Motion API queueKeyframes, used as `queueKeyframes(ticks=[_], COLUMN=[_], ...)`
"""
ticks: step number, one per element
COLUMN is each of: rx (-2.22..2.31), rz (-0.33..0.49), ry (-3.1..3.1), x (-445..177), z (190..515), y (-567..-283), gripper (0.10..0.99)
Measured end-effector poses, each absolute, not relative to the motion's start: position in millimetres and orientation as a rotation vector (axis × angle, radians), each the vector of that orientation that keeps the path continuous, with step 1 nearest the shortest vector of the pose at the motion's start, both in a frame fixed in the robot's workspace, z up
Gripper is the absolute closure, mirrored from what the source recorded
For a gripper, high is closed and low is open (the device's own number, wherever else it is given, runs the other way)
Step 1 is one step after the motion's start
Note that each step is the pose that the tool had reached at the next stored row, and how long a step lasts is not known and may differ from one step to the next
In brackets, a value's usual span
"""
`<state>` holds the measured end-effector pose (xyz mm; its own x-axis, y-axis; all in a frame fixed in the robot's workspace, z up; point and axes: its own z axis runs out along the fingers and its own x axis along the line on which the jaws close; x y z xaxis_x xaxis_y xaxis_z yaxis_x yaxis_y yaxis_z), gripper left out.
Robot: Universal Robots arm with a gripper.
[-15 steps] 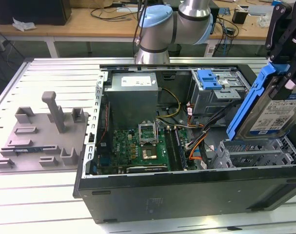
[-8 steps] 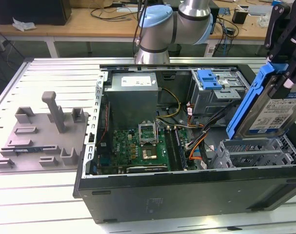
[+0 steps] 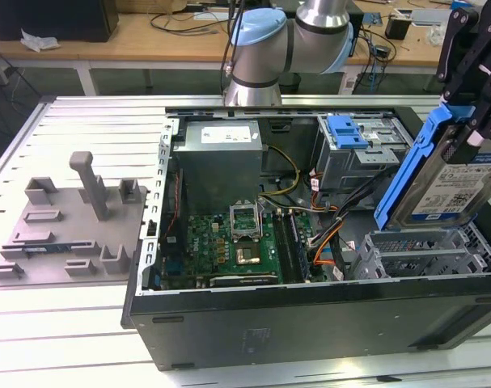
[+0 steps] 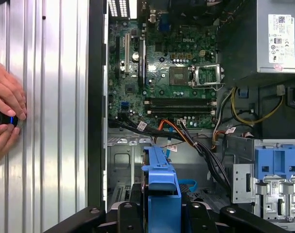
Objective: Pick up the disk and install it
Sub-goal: 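Insert the disk into the insertion slot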
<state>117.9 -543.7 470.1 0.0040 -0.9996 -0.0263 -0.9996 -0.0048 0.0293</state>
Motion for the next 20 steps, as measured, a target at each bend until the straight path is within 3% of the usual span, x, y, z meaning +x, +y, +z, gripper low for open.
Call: queueKeyframes(ticks=[20], rx=[2.224], rz=[-0.062], ry=[-2.215], x=[118.8], z=[467.1], y=[-545.1], gripper=[0.718])
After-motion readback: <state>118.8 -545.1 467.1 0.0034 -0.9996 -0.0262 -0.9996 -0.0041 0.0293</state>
